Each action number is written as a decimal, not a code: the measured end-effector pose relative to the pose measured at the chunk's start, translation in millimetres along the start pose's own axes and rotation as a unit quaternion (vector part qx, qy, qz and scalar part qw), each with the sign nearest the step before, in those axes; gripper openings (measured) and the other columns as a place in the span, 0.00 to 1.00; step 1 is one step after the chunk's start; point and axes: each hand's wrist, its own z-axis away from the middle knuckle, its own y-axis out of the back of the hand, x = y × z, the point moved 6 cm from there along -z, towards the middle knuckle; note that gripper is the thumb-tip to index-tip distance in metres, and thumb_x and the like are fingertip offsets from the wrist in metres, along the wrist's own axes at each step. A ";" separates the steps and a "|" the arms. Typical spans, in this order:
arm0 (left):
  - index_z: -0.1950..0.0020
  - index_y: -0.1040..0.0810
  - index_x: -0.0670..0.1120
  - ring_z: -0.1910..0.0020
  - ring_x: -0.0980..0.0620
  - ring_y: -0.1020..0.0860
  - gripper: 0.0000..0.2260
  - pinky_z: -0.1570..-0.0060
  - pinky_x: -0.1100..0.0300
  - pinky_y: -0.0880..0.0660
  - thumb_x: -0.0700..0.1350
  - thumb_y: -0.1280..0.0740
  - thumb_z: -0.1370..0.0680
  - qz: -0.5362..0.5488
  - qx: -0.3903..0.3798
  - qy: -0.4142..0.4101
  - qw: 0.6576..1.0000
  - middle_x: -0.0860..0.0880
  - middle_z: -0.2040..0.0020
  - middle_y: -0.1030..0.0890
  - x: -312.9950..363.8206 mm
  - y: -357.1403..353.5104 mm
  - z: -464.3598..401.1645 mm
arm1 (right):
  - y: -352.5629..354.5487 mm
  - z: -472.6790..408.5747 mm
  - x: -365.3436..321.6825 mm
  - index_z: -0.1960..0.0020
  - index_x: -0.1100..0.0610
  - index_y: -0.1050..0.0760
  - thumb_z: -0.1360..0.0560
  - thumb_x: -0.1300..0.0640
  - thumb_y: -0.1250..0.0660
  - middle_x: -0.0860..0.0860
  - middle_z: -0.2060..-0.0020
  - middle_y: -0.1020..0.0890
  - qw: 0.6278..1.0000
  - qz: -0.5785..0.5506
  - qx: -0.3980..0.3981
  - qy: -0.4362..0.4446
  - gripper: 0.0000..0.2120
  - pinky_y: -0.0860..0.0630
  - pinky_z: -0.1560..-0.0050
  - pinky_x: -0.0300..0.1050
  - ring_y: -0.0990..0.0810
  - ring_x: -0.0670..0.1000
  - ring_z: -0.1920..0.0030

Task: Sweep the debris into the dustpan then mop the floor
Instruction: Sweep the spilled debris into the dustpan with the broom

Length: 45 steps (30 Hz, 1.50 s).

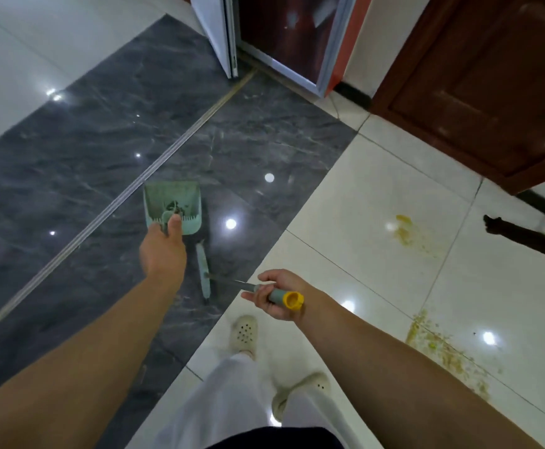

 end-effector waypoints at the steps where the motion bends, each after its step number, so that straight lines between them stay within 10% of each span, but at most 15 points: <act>1: 0.50 0.25 0.36 0.54 0.37 0.22 0.25 0.58 0.50 0.29 0.58 0.46 0.19 -0.002 0.001 0.005 1.000 0.36 0.53 0.20 -2.6 3.9 -12.7 | -11.5 -9.8 -1.8 0.40 0.65 0.36 0.22 0.66 0.42 0.67 0.50 0.27 1.000 0.008 0.002 -0.008 0.12 0.30 0.82 0.34 0.32 0.46 0.82; 23: 0.47 0.25 0.35 0.52 0.37 0.24 0.24 0.60 0.53 0.33 0.56 0.45 0.19 -0.020 -0.148 -0.107 0.983 0.35 0.50 0.21 91.3 -77.8 -22.4 | 147.4 78.6 -61.9 0.44 0.74 0.34 0.33 0.74 0.42 0.61 0.54 0.28 0.949 -0.290 0.043 0.116 0.17 0.32 0.83 0.33 0.29 0.49 0.81; 32: 0.52 0.25 0.37 0.60 0.46 0.30 0.23 0.61 0.56 0.35 0.57 0.44 0.19 -0.035 -0.208 -0.161 0.964 0.42 0.57 0.25 132.5 -126.8 30.1 | 214.6 119.2 -53.4 0.42 0.73 0.36 0.19 0.64 0.48 0.65 0.55 0.27 0.908 -0.382 0.036 0.168 0.13 0.32 0.83 0.31 0.30 0.49 0.83; 45: 0.53 0.26 0.37 0.60 0.45 0.28 0.23 0.61 0.55 0.35 0.57 0.45 0.19 -0.035 -0.203 -0.185 0.961 0.43 0.59 0.25 176.9 -177.3 90.6 | 224.1 129.6 -99.2 0.44 0.69 0.34 0.21 0.68 0.47 0.62 0.51 0.28 0.957 -0.238 0.010 0.162 0.08 0.33 0.83 0.32 0.30 0.47 0.80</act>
